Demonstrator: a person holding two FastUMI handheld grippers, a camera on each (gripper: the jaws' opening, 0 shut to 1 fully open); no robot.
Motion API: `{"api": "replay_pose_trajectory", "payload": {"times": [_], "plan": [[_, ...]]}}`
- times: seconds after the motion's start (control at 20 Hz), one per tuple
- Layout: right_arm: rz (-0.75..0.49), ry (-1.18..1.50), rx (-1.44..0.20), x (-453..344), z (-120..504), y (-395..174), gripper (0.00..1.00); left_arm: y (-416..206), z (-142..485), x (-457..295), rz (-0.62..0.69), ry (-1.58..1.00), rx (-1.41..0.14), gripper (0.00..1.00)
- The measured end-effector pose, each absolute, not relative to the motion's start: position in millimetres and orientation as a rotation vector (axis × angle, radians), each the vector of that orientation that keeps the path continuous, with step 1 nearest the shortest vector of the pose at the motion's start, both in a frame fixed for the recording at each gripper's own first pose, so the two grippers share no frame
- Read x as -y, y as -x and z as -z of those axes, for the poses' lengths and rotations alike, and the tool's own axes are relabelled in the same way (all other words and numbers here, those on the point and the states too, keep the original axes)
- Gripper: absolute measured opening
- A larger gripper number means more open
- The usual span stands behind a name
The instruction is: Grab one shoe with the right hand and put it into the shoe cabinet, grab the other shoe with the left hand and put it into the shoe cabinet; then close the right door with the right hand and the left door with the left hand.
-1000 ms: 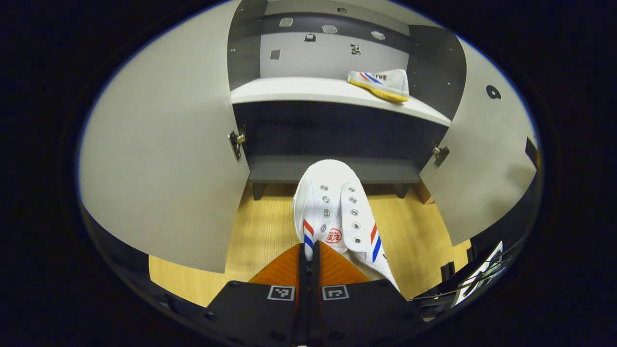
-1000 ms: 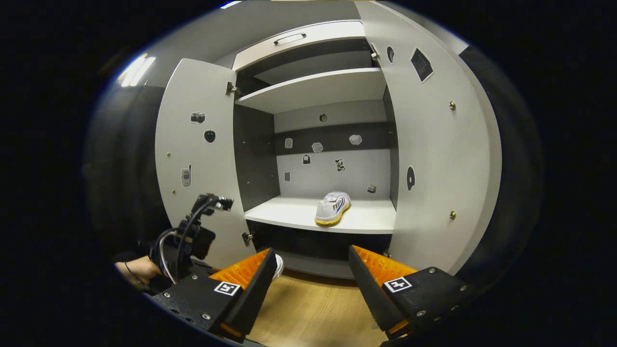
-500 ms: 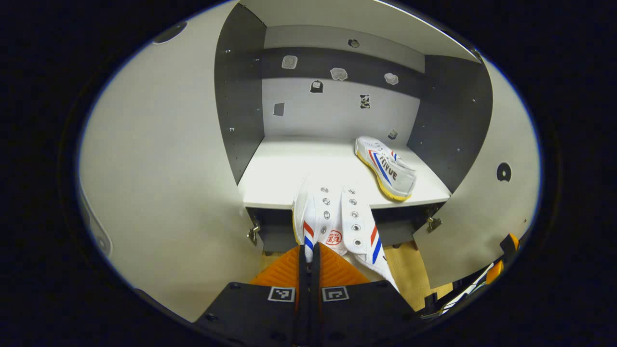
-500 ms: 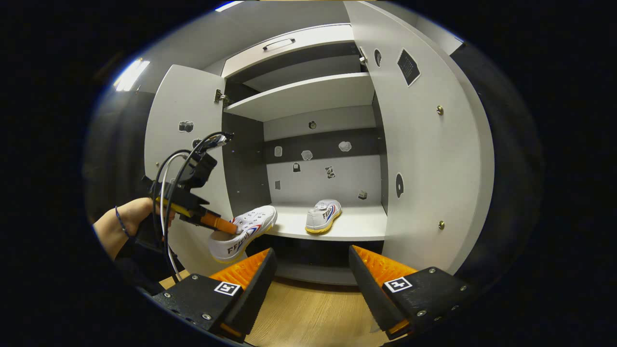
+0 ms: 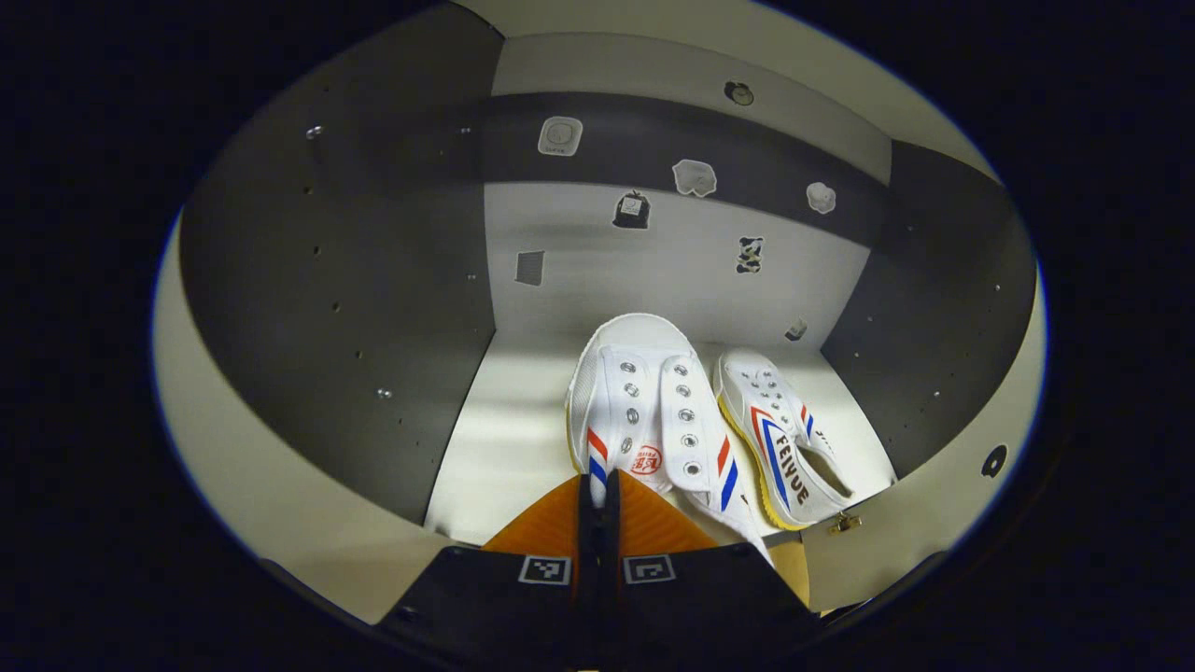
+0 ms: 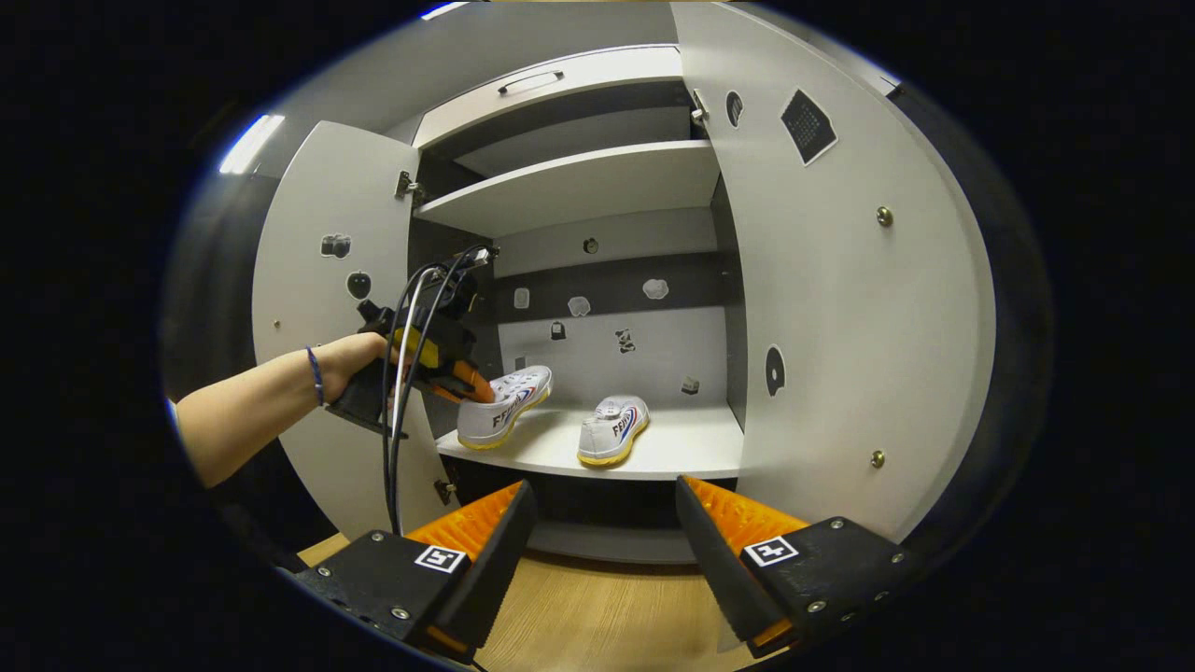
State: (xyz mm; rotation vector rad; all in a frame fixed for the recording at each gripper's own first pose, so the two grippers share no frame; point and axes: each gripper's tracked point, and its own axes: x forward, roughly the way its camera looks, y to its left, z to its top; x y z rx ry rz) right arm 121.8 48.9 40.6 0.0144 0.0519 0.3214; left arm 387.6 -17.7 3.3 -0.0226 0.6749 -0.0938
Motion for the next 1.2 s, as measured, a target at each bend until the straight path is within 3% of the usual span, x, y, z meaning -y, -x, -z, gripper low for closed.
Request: {"api": "replay_pose_trajectory", "payload": {"times": [0.6,0.65,0.7,0.75,0.85,1.05,1.1,1.15,1.2], "plan": [[-0.219,-0.008,-0.073,-36.6,-33.1,-121.5,0.93,-423.1,57.2,25.1,0.097,0.028,-0.783,0.08],[-0.212,-0.008,-0.069,-36.1,-34.6,-119.4,0.93,-423.8,51.8,26.9,0.108,0.025,-0.763,0.11],[-0.205,-0.008,-0.066,-35.4,-34.9,-117.1,0.93,-422.0,47.9,30.3,0.118,0.022,-0.749,0.25],[-0.199,-0.008,-0.064,-34.7,-35.5,-114.9,0.93,-419.8,37.7,30.1,0.12,0.015,-0.721,0.27],[-0.193,-0.015,-0.059,-34.2,-37.9,-109.1,0.93,-412.8,20.5,25.7,0.109,-0.007,-0.671,0.4],[-0.178,-0.013,-0.037,-30.1,-48.0,-95.8,0.93,-376.0,-18.6,36.7,0.161,0.008,-0.576,0.75],[-0.176,-0.013,-0.03,-29.4,-50.9,-92.5,0.93,-364.5,-28.5,35.4,0.164,-0.006,-0.546,0.78],[-0.176,-0.012,-0.026,-29.0,-53.6,-88.1,0.93,-354.0,-41.2,31.9,0.159,-0.026,-0.51,0.73],[-0.18,-0.01,-0.024,-28.0,-56.1,-83.6,0.92,-342.9,-53.9,31.2,0.159,-0.039,-0.467,0.78]]}}
